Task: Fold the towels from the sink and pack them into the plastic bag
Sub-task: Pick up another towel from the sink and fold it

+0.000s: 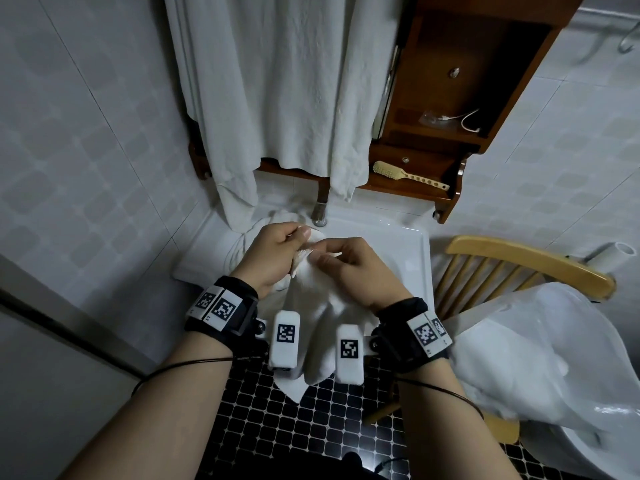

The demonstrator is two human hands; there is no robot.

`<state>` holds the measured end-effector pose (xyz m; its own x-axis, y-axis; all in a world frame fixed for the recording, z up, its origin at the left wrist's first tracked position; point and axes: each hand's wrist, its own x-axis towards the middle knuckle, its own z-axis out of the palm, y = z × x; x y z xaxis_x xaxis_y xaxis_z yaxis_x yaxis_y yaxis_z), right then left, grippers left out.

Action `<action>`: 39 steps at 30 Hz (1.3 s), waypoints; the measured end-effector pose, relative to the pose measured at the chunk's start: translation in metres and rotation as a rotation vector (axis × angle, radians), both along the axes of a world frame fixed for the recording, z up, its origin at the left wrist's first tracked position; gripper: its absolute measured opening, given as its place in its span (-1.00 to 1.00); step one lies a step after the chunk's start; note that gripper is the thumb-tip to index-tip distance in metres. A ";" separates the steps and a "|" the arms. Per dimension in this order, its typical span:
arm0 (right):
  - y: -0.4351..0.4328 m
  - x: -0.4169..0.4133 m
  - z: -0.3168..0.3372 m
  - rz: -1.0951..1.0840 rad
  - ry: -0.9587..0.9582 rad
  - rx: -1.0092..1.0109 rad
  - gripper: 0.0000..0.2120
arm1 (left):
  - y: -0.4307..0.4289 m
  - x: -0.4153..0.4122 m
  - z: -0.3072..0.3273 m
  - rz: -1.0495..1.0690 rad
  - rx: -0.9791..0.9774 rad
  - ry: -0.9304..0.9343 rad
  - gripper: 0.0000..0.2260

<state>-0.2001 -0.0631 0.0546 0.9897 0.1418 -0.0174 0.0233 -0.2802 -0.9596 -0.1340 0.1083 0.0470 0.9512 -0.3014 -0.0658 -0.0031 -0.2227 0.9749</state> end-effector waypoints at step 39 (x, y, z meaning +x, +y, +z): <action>0.024 -0.002 -0.015 -0.574 -0.567 -0.322 -0.90 | 0.005 -0.027 0.003 -0.158 -0.135 0.109 -0.85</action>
